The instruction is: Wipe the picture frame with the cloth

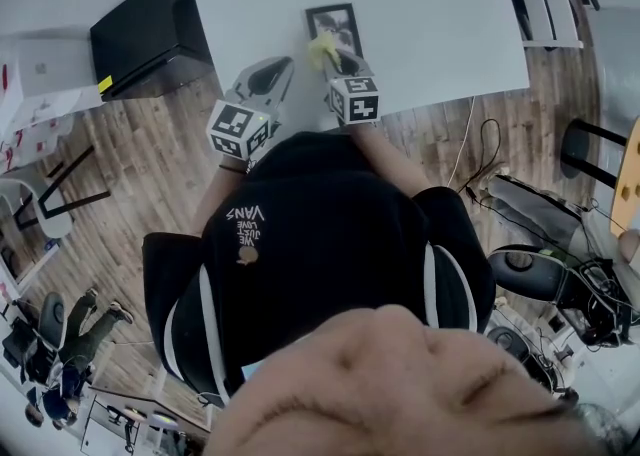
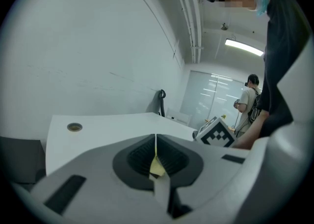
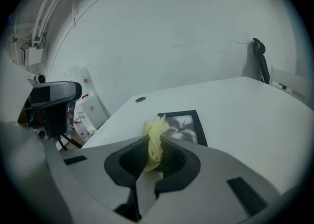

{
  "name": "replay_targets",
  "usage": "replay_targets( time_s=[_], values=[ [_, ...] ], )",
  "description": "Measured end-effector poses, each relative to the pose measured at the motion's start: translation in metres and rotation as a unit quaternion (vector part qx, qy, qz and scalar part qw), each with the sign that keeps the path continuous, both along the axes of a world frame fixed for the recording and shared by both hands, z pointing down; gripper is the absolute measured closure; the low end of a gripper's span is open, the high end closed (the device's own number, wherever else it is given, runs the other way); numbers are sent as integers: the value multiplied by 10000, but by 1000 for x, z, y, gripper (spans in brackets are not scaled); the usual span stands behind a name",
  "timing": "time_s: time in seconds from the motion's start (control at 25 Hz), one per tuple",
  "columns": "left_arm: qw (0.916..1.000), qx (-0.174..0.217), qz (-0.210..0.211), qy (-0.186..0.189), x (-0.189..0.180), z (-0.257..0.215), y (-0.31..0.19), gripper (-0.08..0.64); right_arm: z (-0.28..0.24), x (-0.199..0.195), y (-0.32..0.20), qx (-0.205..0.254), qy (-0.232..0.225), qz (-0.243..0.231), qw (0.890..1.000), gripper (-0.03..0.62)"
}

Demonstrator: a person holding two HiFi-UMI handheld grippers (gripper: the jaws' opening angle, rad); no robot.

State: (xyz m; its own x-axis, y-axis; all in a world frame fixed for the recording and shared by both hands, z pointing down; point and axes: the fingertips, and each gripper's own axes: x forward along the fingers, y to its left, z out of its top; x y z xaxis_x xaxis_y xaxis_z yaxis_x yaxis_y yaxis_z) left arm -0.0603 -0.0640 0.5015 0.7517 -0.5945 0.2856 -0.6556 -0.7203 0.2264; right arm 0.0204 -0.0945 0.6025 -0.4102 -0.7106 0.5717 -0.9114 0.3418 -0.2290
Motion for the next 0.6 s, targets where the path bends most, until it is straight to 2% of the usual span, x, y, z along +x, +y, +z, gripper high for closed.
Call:
replay_targets(
  time_s=[0.6],
  values=[
    [9998,-73,187,37,12,6,-3,540,7,57,-2,-62,180,627,9979,543]
  ],
)
